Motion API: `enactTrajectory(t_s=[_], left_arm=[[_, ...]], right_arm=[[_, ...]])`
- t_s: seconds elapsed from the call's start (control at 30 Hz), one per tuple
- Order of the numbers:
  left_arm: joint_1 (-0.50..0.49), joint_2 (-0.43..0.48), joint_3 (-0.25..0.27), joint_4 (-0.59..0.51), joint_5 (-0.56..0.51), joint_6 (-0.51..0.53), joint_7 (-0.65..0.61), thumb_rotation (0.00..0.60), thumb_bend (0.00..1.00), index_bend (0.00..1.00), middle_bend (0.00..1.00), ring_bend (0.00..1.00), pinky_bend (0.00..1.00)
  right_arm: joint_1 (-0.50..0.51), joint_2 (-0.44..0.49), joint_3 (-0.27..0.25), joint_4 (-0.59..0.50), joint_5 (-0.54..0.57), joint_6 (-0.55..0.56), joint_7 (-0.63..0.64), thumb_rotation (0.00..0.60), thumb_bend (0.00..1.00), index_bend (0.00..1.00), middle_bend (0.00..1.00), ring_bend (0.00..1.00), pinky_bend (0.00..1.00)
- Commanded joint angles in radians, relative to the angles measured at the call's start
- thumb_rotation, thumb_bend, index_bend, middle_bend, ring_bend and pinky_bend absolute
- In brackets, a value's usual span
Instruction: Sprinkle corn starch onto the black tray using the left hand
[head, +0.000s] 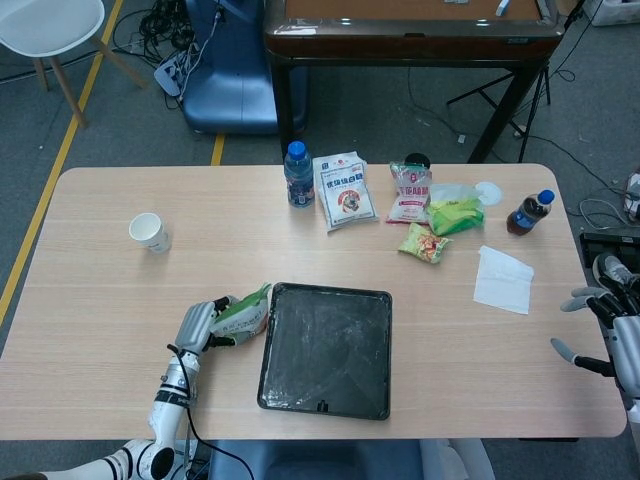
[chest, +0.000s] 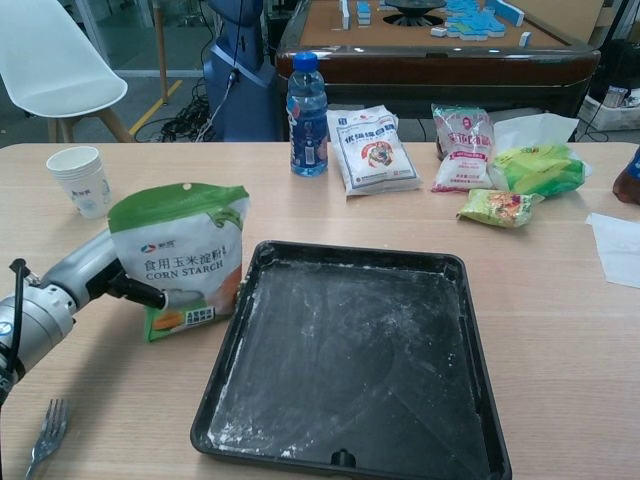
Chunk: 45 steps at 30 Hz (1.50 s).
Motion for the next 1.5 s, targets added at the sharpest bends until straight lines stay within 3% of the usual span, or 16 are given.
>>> enactTrajectory(t_s=[0.03, 0.47, 0.73, 1.03, 1.5], left_arm=[[-0.018, -0.002, 0.011, 0.044, 0.04, 0.004, -0.071, 0.6, 0.2, 0.49, 0.52, 0.53, 0.54], [-0.067, 0.036, 0.075, 0.162, 0.188, 0.089, -0.271, 0.6, 0.32, 0.55, 0.63, 0.62, 0.6], [-0.123, 0.128, 0.117, 0.15, 0.313, 0.186, -0.309, 0.6, 0.33, 0.54, 0.63, 0.62, 0.61], [-0.229, 0.223, 0.173, 0.065, 0.469, 0.22, -0.119, 0.6, 0.34, 0.54, 0.63, 0.62, 0.6], [-0.298, 0.26, 0.184, -0.037, 0.536, 0.131, 0.449, 0.6, 0.35, 0.52, 0.63, 0.62, 0.6]], right_arm=[[0.001, 0.0, 0.001, -0.002, 0.0, 0.0, -0.003, 0.6, 0.14, 0.44, 0.34, 0.15, 0.18], [-0.001, 0.0, 0.005, -0.016, -0.006, 0.008, -0.013, 0.6, 0.14, 0.44, 0.34, 0.15, 0.18], [-0.006, 0.0, 0.005, -0.023, -0.013, 0.019, -0.017, 0.6, 0.14, 0.44, 0.34, 0.15, 0.18], [-0.005, -0.006, 0.005, -0.025, -0.02, 0.023, -0.019, 0.6, 0.14, 0.44, 0.34, 0.15, 0.18], [-0.009, -0.02, 0.003, -0.006, -0.021, 0.023, 0.0, 0.6, 0.14, 0.44, 0.34, 0.15, 0.18]])
